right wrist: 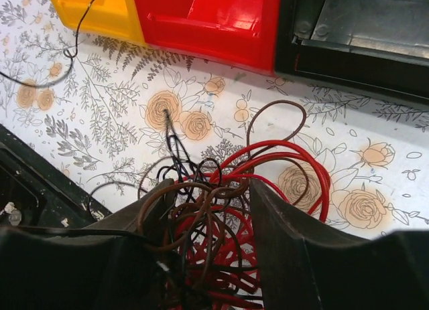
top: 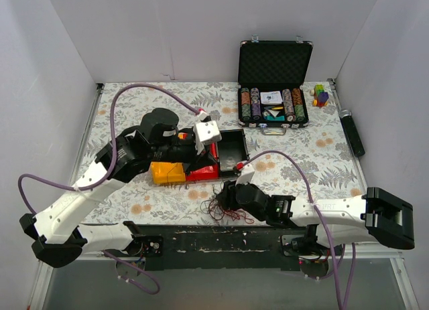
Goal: Untangle the cables
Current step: Untie the cable.
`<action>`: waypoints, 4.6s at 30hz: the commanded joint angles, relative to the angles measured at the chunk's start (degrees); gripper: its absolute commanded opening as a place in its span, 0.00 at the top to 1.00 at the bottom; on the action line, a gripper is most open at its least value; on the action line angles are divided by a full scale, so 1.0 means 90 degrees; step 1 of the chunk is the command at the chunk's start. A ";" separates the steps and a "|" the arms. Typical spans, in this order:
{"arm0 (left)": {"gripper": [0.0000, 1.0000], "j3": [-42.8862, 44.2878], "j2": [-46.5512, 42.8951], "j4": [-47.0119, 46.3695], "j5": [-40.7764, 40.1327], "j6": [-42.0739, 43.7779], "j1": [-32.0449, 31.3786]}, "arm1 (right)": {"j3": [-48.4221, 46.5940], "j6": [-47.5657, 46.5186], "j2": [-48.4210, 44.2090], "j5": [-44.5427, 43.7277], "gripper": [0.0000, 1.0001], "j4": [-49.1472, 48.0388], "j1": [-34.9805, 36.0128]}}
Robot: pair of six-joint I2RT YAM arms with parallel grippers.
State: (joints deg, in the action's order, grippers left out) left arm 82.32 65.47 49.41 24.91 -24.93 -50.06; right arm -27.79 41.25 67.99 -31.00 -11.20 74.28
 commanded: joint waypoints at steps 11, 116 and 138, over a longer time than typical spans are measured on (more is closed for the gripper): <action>1.00 0.2453 -0.0244 -0.2111 -0.1478 0.0640 0.0006 | 0.0705 0.0621 0.0424 0.0252 0.44 0.0453 0.0008; 1.00 0.2122 -0.1035 -0.5447 -0.3352 0.2740 0.0006 | 0.1291 0.1939 -0.0748 0.0456 0.99 0.2338 0.0145; 0.92 0.2750 -0.0165 -0.7296 -0.3227 0.3649 0.0006 | 0.0930 0.2067 -0.0834 0.0203 0.99 0.2700 0.0155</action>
State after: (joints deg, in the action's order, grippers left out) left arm 114.89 64.97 -18.63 -6.15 9.30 -50.06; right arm -19.27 61.65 61.41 -27.09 4.49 75.42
